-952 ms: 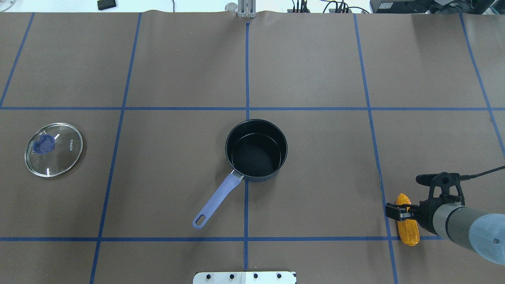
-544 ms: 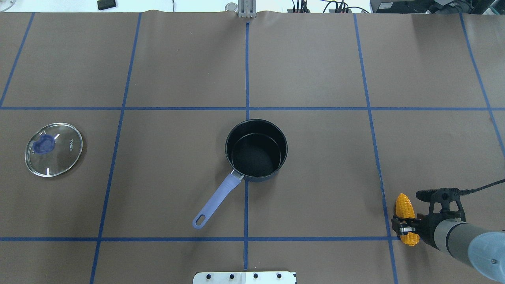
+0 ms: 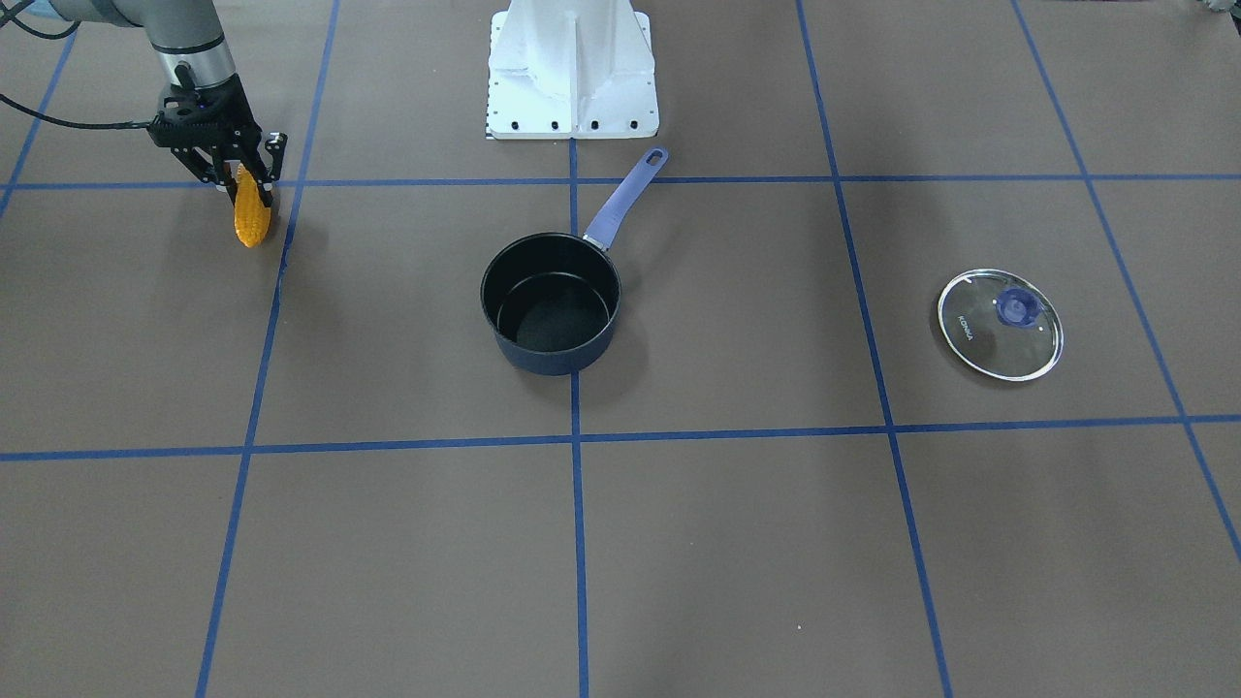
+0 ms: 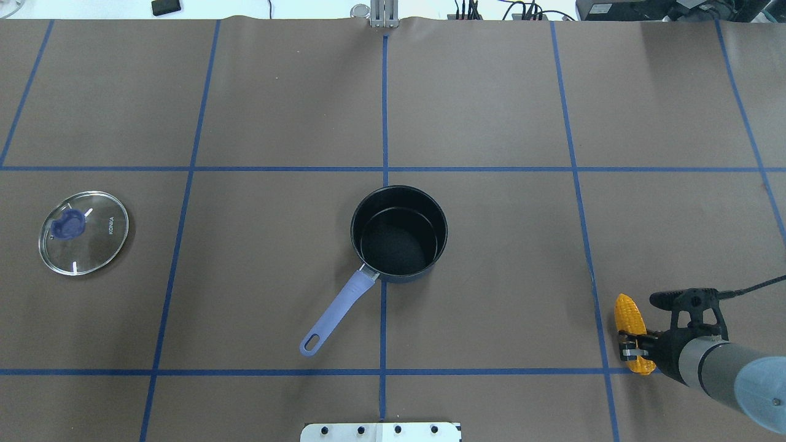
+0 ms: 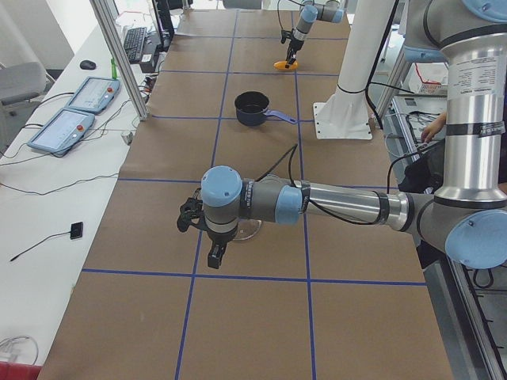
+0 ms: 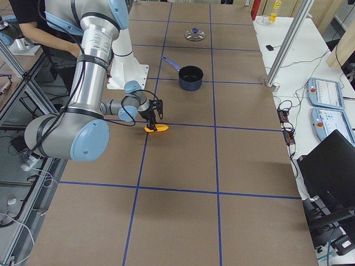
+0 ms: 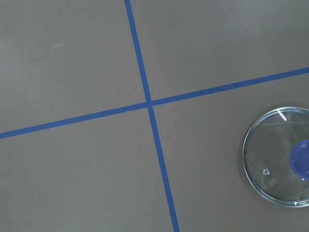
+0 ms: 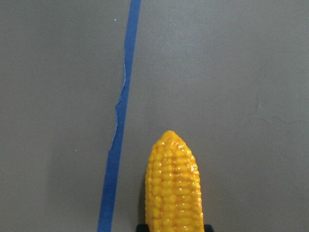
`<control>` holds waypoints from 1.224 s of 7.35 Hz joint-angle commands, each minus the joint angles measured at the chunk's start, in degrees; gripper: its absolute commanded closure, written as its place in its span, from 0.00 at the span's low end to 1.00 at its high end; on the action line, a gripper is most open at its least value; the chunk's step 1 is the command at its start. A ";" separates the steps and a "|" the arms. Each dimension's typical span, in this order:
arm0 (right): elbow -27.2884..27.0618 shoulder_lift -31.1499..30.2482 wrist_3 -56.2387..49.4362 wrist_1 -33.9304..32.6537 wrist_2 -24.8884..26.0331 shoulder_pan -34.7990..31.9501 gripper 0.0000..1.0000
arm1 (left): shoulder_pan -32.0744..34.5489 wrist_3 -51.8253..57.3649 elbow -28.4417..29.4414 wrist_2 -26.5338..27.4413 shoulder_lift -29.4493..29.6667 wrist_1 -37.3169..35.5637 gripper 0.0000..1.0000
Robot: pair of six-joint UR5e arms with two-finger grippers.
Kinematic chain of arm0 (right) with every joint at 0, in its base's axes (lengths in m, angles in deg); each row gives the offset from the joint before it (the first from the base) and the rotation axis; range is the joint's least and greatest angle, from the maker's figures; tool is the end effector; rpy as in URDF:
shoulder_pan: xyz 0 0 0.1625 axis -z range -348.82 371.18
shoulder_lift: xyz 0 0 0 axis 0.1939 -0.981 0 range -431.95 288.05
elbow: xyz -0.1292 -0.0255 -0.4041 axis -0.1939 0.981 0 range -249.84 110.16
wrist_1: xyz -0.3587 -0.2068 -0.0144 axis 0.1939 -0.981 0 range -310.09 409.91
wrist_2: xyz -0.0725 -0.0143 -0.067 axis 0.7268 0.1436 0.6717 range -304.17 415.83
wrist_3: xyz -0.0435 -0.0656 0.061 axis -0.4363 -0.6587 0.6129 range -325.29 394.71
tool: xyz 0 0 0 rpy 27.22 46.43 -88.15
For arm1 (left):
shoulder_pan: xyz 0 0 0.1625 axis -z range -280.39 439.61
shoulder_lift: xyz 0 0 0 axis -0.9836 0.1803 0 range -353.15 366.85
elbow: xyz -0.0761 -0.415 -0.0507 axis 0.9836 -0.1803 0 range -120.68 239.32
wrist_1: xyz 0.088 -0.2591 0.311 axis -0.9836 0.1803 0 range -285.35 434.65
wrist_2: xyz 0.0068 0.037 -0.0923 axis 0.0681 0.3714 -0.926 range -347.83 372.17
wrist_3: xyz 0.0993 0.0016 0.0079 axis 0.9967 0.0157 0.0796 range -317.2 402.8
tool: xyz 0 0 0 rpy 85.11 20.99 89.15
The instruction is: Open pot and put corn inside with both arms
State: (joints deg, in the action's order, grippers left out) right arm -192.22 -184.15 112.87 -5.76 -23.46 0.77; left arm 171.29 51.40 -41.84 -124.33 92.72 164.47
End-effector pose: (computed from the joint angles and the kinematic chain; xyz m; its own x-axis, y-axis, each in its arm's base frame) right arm -0.3318 -0.2153 0.4865 0.7492 -0.0674 0.6589 -0.1553 0.9492 0.2736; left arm -0.0746 -0.4638 0.5946 0.6872 0.2141 -0.6942 -0.0746 0.9713 0.2256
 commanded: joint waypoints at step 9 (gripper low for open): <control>15.28 57.22 -6.80 -34.25 -13.97 -16.84 1.00 | -0.19 -0.43 0.09 -0.35 -2.63 3.60 0.01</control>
State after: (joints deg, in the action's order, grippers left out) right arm -183.07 -134.60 105.10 -38.57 -38.41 -16.22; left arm 171.14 50.98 -41.77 -124.61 90.09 168.06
